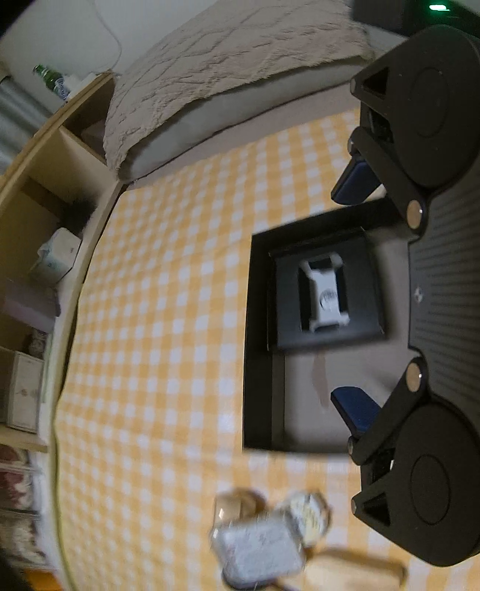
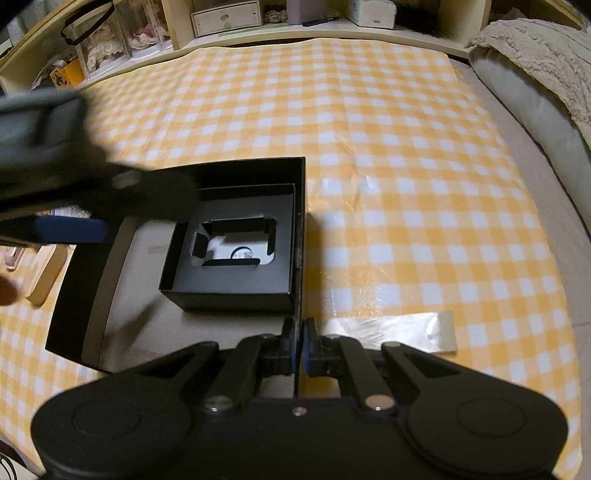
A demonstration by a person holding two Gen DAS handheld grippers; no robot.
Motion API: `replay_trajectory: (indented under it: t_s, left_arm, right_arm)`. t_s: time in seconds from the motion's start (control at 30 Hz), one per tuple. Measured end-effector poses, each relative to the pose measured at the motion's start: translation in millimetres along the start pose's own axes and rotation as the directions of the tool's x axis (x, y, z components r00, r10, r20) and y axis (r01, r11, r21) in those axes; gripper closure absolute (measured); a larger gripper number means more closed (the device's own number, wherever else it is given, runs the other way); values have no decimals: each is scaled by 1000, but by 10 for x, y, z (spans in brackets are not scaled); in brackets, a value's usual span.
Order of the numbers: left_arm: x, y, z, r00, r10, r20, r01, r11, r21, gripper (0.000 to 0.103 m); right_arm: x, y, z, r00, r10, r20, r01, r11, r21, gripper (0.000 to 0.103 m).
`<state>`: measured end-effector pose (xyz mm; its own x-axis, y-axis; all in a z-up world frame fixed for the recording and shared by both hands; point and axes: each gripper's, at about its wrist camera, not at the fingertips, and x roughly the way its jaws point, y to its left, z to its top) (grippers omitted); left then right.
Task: Organize rigid objects
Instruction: 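Lower the small black box into the large box and open the left tool, then move the left tool to the oval wooden block and grasp it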
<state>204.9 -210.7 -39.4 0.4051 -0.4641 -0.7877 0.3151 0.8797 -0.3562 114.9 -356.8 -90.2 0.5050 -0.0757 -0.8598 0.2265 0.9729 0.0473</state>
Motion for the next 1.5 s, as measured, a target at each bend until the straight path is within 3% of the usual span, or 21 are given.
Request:
replay_trajectory:
  t_s: [0.47,0.63,0.83,1.07,1.2,1.3,1.5]
  left_arm:
    - [-616,832,-221,985,162,51,-164,985,48,0]
    - [-645,1224,-237,964,254,79,-258,965,42,0]
    - [-555,1490,-193,919,382,94,-388,920,51,0]
    - [-391,1494,-204,927,373,42,-375,916,139,3]
    - [-246,1523,-242,937,350,-15,-342,923,177,17]
    - [-130,1551,-260,921,386,-47,-369,906,208,28]
    - [-36,1692,-187,920,386,-69,-374,917,137,36]
  right_arm:
    - [-4,5,7,1000,-4,-3,4,1000,8,99]
    - [-6,15,9,1000,-11,-4,11,1000,2,99]
    - [0,5,7,1000,-11,-5,11,1000,3,99]
    - [5,3,18,1000,-27,-3,27,999,26,99]
    - [6,5,32,1000,-29,-6,29,999,29,99]
    - [5,11,37,999,-34,-5,34,999,29,98]
    - [9,18,37,999,-50,-4,50,998,25,96]
